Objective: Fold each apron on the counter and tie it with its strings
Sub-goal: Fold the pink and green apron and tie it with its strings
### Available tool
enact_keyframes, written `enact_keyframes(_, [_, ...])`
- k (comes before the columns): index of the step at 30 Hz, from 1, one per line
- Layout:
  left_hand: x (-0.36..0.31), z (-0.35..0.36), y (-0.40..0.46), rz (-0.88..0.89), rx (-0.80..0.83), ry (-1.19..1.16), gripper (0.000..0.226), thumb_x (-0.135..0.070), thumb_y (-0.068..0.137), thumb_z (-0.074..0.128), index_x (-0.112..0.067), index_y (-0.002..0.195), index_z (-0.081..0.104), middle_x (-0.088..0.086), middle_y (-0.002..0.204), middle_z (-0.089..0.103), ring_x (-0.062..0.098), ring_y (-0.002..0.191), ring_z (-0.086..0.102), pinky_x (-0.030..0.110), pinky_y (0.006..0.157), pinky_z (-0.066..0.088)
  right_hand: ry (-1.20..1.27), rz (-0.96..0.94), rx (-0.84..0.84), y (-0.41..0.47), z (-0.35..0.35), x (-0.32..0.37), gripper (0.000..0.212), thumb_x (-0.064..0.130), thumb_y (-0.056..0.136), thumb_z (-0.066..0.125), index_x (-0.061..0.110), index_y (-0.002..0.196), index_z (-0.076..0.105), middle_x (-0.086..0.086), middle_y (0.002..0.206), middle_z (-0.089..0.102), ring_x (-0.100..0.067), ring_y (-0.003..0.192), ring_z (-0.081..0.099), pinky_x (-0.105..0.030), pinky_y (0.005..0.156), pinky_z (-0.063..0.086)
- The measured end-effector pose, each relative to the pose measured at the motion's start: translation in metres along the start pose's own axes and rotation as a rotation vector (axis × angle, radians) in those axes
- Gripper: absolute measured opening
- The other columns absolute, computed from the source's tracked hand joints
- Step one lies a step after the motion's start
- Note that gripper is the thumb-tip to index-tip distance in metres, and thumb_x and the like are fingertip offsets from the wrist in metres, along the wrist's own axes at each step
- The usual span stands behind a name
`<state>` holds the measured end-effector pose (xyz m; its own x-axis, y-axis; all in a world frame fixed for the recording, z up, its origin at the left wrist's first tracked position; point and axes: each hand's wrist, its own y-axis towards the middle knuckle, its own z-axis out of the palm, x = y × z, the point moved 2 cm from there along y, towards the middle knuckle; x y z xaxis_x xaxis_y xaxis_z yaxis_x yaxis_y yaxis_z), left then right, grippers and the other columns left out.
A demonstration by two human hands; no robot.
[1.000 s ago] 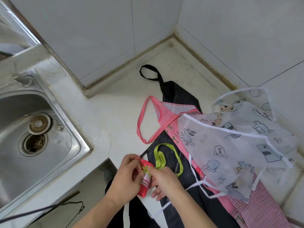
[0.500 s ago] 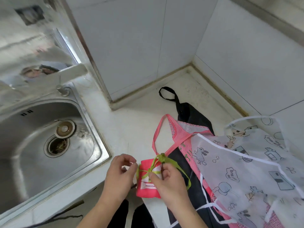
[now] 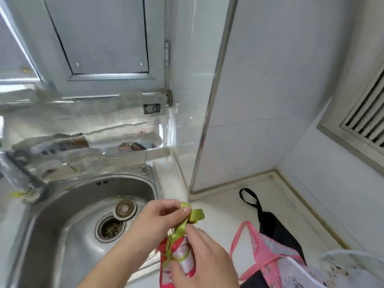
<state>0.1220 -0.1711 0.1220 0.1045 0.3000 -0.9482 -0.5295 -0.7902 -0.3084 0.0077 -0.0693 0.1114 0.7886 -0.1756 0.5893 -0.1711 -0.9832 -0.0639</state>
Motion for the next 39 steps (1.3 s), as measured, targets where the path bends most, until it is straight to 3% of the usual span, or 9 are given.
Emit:
enact_keyframes(4, [-0.039, -0.055, -0.018, 0.162, -0.127, -0.126, 0.017, -0.021, 0.098, 0.068, -0.009, 0.094, 0.08, 0.016, 0.093, 0.077, 0.022, 0.082, 0.073, 0.027, 0.072, 0.055, -0.026, 0.015, -0.01, 0.013, 0.014, 0.058, 0.064, 0.064, 0.071, 0.044, 0.065, 0.134, 0.034, 0.014, 0.11, 0.06, -0.009, 0.095, 0.063, -0.024, 0.08, 0.052])
enact_keyframes(7, [-0.068, -0.103, -0.039, 0.247, -0.122, -0.209, 0.015, -0.017, 0.095, 0.07, -0.007, 0.094, 0.08, 0.019, 0.095, 0.077, 0.026, 0.078, 0.072, 0.031, 0.069, 0.059, 0.149, 0.087, 0.032, 0.029, 0.02, 0.122, 0.055, 0.094, 0.066, 0.027, 0.082, 0.118, 0.041, 0.01, 0.08, 0.056, -0.006, 0.079, 0.064, -0.014, 0.069, 0.045])
enact_keyframes(10, [-0.091, -0.148, -0.061, 0.32, -0.116, -0.252, 0.015, -0.018, 0.092, 0.071, -0.004, 0.093, 0.077, 0.021, 0.092, 0.076, 0.028, 0.067, 0.067, 0.035, 0.061, 0.059, 0.598, 0.069, 0.149, 0.041, 0.024, 0.178, 0.036, 0.071, 0.083, 0.06, 0.043, 0.106, 0.066, 0.008, 0.076, 0.06, 0.0, 0.05, 0.057, -0.018, 0.074, 0.054])
enact_keyframes(13, [-0.107, -0.195, -0.086, 0.404, -0.09, -0.23, 0.013, -0.009, 0.096, 0.066, -0.002, 0.093, 0.076, 0.026, 0.092, 0.074, 0.032, 0.064, 0.063, 0.034, 0.055, 0.058, 1.11, -0.009, 0.109, 0.06, 0.026, 0.219, 0.083, 0.047, 0.054, 0.095, 0.012, 0.125, 0.07, -0.006, 0.098, 0.076, -0.015, 0.082, 0.071, -0.025, 0.074, 0.055])
enact_keyframes(16, [-0.115, -0.228, -0.104, 0.422, -0.055, -0.199, 0.015, -0.006, 0.099, 0.067, -0.009, 0.09, 0.078, 0.022, 0.087, 0.075, 0.033, 0.062, 0.062, 0.036, 0.057, 0.058, 1.513, -0.075, 0.059, 0.076, 0.024, 0.261, 0.034, 0.027, 0.078, 0.082, 0.004, 0.103, 0.079, -0.027, 0.106, 0.073, -0.034, 0.085, 0.07, -0.039, 0.069, 0.059])
enact_keyframes(21, [-0.121, -0.287, -0.13, 0.438, -0.135, -0.307, 0.017, -0.021, 0.082, 0.07, -0.004, 0.082, 0.072, 0.025, 0.101, 0.077, 0.038, 0.098, 0.075, 0.047, 0.088, 0.061, 1.587, -0.109, -0.021, 0.088, 0.017, 0.328, 0.018, 0.01, 0.091, 0.056, 0.0, 0.085, 0.068, -0.018, 0.071, 0.056, -0.03, 0.071, 0.061, -0.039, 0.077, 0.049])
enact_keyframes(27, [-0.148, -0.337, -0.176, 0.525, -0.276, -0.432, 0.011, -0.008, 0.079, 0.074, -0.005, 0.072, 0.065, 0.01, 0.062, 0.041, 0.02, 0.052, 0.041, 0.025, 0.049, 0.043, 1.42, -0.234, 0.169, 0.102, 0.009, 0.381, 0.014, 0.012, 0.089, 0.057, 0.002, 0.085, 0.065, -0.006, 0.059, 0.041, -0.022, 0.057, 0.038, -0.033, 0.059, 0.035])
enact_keyframes(30, [-0.16, -0.357, -0.2, 0.569, -0.314, -0.355, 0.014, -0.016, 0.083, 0.069, -0.004, 0.077, 0.064, 0.009, 0.067, 0.026, 0.017, 0.053, 0.028, 0.023, 0.047, 0.035, 1.336, -0.254, 0.281, 0.105, 0.006, 0.397, 0.013, 0.011, 0.086, 0.058, 0.0, 0.086, 0.066, -0.005, 0.061, 0.033, -0.018, 0.054, 0.027, -0.029, 0.049, 0.023])
enact_keyframes(39, [-0.176, -0.428, -0.256, 0.634, -0.368, -0.181, 0.025, -0.022, 0.088, 0.073, 0.002, 0.091, 0.065, -0.001, 0.056, 0.037, 0.015, 0.043, 0.032, 0.024, 0.045, 0.033, 1.136, -0.39, 0.581, 0.095, 0.048, 0.476, 0.033, 0.033, 0.069, 0.081, 0.008, 0.082, 0.063, -0.003, 0.063, 0.027, -0.016, 0.053, 0.02, -0.028, 0.051, 0.012])
